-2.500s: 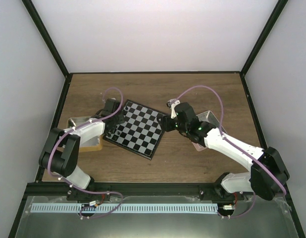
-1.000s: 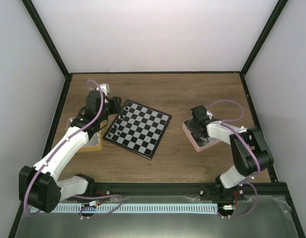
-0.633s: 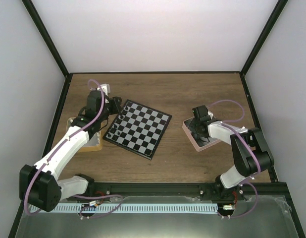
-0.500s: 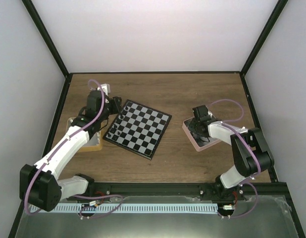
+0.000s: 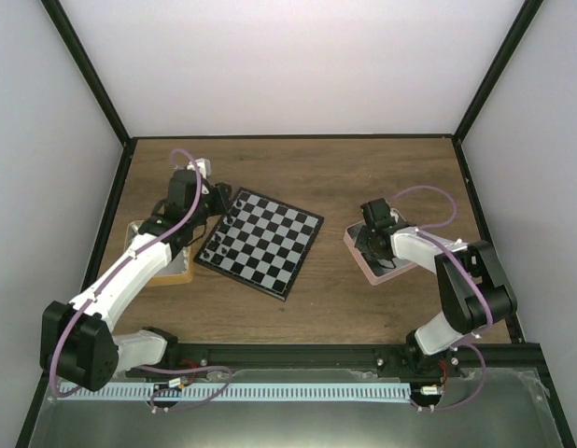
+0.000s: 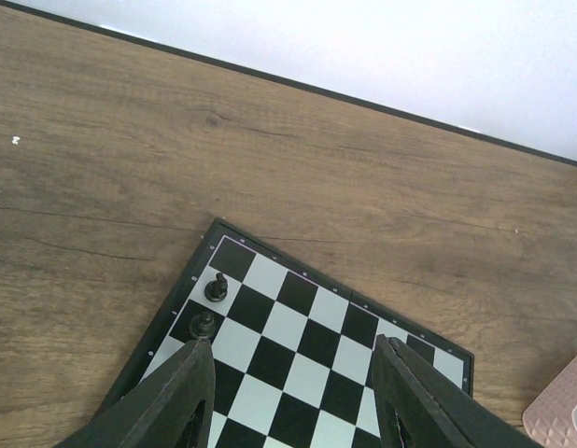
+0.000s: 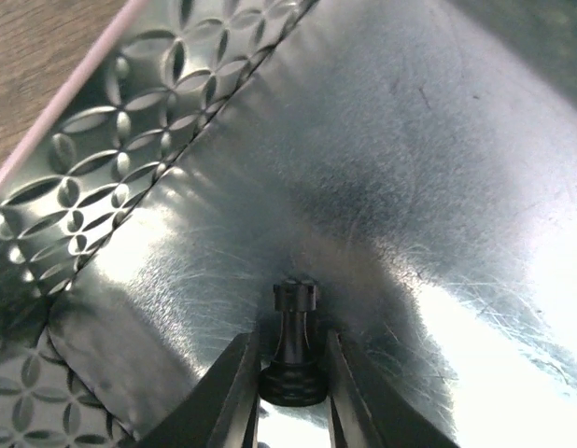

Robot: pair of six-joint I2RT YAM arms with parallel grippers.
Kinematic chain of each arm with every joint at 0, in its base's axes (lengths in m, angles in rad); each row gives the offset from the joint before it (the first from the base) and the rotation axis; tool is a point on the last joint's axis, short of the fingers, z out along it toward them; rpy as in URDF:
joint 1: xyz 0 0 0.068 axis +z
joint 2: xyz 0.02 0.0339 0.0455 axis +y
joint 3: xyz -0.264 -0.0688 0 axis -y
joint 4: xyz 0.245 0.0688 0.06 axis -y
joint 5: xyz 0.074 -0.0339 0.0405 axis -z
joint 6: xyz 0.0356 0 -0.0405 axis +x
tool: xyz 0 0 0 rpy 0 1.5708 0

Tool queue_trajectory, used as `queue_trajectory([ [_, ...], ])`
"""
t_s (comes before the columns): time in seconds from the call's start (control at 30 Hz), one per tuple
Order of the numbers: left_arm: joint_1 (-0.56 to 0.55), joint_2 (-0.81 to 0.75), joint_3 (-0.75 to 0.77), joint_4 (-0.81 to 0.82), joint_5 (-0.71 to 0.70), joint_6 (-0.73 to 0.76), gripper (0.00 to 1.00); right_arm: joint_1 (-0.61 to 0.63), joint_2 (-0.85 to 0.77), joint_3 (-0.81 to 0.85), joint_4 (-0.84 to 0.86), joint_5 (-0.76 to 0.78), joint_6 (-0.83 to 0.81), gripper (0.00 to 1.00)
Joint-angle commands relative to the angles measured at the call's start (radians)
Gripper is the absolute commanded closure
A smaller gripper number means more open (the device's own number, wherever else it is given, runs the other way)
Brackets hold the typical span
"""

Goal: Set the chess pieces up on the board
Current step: Pick up the chess piece from the storage box, then place the chess piece on the chessboard.

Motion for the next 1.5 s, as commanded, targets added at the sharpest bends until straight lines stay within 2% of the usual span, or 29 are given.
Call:
queue_trajectory([
  [0.0, 0.004, 0.005, 0.001, 0.021, 0.011, 0.001, 0.51, 0.009, 0.045, 0.017, -0.089, 0.019, 0.0, 0.83],
  [0.07, 0.004, 0.001, 0.002, 0.018, 0.008, 0.001, 0.51, 0.011, 0.044, 0.02, -0.085, 0.031, 0.0, 0.88],
  [0.17, 0.004, -0.004, -0.001, 0.02, 0.014, 0.002, 0.51, 0.013, 0.017, 0.027, -0.082, 0.06, -0.003, 0.89],
  [0.3, 0.004, -0.013, 0.003, 0.031, 0.052, 0.004, 0.5, 0.028, -0.101, 0.025, -0.015, 0.051, -0.055, 0.89],
  [0.43, 0.004, -0.018, 0.024, 0.042, 0.114, 0.009, 0.5, 0.039, -0.273, -0.016, 0.165, -0.183, -0.209, 0.9],
  [0.57, 0.004, -0.027, 0.05, 0.056, 0.167, 0.001, 0.48, 0.042, -0.39, -0.041, 0.3, -0.476, -0.277, 0.89],
  [0.73, 0.005, -0.035, 0.076, 0.098, 0.37, -0.006, 0.43, 0.07, -0.445, -0.052, 0.424, -0.771, -0.298, 0.89],
  [0.9, 0.002, -0.049, 0.148, 0.074, 0.583, -0.033, 0.34, 0.119, -0.462, -0.039, 0.525, -1.049, -0.288, 0.9],
  [0.97, 0.001, -0.051, 0.152, 0.1, 0.722, -0.054, 0.32, 0.143, -0.454, -0.02, 0.545, -1.123, -0.296, 0.9],
  [1.13, -0.02, -0.019, 0.117, 0.233, 1.021, -0.159, 0.32, 0.194, -0.419, 0.04, 0.532, -1.175, -0.344, 0.91],
  [1.47, -0.087, 0.038, 0.065, 0.223, 1.254, -0.189, 0.33, 0.201, -0.378, 0.099, 0.495, -1.185, -0.389, 0.91],
])
